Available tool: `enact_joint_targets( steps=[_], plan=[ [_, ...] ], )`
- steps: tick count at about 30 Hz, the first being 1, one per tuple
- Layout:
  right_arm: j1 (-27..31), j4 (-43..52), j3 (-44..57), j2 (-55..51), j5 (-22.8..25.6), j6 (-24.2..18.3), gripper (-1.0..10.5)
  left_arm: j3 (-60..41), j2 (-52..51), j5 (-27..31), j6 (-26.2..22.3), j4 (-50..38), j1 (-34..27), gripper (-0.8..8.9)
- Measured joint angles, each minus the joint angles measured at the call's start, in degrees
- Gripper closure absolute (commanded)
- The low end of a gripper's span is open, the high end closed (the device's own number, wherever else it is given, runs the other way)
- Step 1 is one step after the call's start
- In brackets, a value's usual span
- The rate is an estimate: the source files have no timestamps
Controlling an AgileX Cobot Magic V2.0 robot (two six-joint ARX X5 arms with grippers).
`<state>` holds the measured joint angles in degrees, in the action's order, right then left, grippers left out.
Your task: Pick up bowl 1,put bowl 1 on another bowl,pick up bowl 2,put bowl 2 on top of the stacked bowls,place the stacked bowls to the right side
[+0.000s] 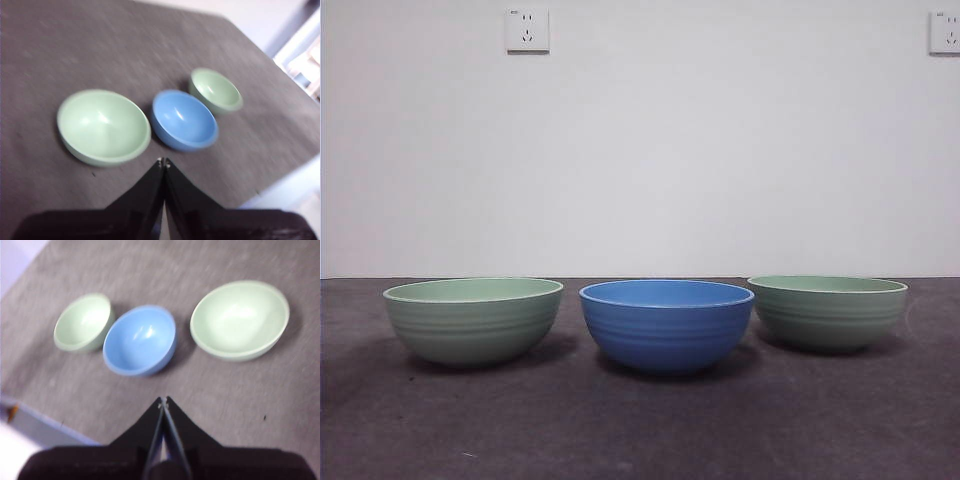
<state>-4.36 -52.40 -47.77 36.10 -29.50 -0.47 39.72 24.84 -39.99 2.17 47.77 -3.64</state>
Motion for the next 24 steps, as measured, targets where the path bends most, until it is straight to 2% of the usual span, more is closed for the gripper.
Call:
enact_joint_targets(
  steps=[8, 11, 17, 18, 19, 22, 23, 24],
  plan=[
    [-3.0, -15.7, -6.5, 4.1, -0.3, -6.6, 9.6, 8.1, 7.5, -1.8, -9.7, 14.2, 2.3, 8.20],
    [-3.9, -18.8, -6.5, 4.1, -0.3, -8.1, 9.6, 8.6, 7.8, -1.8, -11.2, 16.0, 3.5, 8.19],
    [-4.3, -18.8, -6.5, 4.1, -0.3, -8.6, 9.4, 8.6, 7.8, -1.7, -11.9, 16.9, 4.2, 7.96],
    [-4.3, -18.8, -6.5, 4.2, -0.3, -8.6, 9.4, 8.6, 7.8, -1.7, -11.8, 16.9, 4.2, 7.49],
    [-4.3, -18.8, -6.5, 4.2, -0.3, -8.6, 9.1, 8.6, 7.8, -1.7, -11.8, 16.9, 4.2, 6.58],
    [-4.3, -18.7, -6.5, 4.2, -0.3, -8.1, 7.0, 8.6, 7.8, -1.7, -11.5, 16.9, 4.2, 3.15],
    [-4.3, -18.7, -6.5, 4.2, -0.3, -7.8, 6.2, 8.6, 7.8, -1.7, -11.5, 16.9, 4.2, 2.38],
    [-4.3, -18.7, -6.5, 4.2, -0.3, -7.6, 5.5, 8.6, 7.8, -1.7, -11.4, 16.9, 4.2, 2.23]
  ],
)
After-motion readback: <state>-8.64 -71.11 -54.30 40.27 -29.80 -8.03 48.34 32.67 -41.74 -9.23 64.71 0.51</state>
